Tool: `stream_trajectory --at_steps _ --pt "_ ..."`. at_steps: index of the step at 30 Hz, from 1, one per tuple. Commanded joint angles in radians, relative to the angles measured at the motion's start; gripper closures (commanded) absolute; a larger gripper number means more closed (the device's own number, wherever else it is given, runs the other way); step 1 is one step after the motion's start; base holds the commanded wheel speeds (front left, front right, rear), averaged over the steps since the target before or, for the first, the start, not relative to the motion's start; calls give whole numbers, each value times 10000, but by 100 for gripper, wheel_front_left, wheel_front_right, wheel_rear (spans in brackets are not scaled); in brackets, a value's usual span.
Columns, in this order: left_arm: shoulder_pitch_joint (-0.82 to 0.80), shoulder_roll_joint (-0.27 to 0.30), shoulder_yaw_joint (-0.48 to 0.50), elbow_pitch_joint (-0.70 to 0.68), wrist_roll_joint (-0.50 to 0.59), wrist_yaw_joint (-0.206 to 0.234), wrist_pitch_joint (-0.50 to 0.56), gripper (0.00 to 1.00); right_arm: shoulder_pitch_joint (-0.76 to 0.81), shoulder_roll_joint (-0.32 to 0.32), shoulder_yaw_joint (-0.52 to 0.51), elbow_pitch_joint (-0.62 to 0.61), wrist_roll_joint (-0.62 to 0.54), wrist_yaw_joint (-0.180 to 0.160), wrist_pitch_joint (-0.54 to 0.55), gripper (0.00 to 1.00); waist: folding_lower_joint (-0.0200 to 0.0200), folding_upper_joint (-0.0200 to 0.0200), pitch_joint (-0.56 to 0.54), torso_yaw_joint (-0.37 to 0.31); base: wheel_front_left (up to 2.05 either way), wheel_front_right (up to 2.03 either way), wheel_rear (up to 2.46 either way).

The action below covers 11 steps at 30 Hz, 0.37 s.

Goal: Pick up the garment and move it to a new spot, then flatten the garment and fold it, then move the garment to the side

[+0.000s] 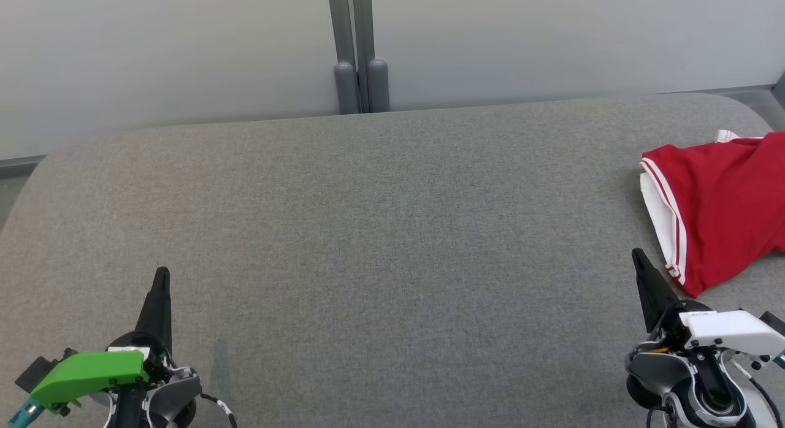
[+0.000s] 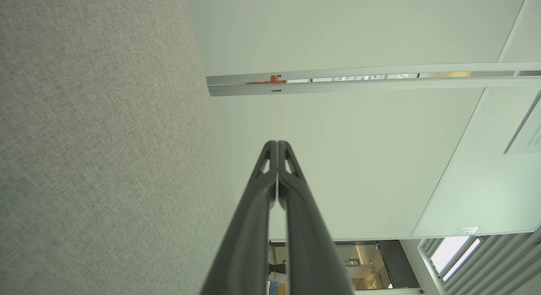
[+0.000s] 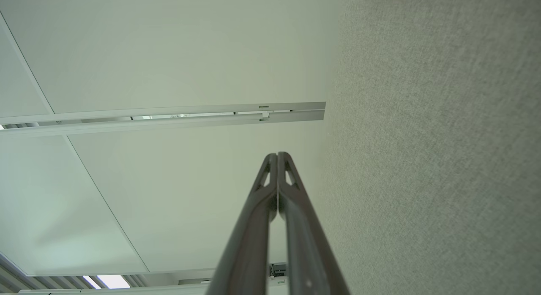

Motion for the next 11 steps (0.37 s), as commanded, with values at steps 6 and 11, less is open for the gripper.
stream_trajectory --at_steps 6,11 --pt "-142 4 35 17 60 -50 33 100 -57 -14 11 -44 71 0 28 100 0 0 0 0 0 0 0" --pt "-142 4 37 17 63 -50 33 100 -57 -14 11 -44 71 0 28 100 0 0 0 0 0 0 0"
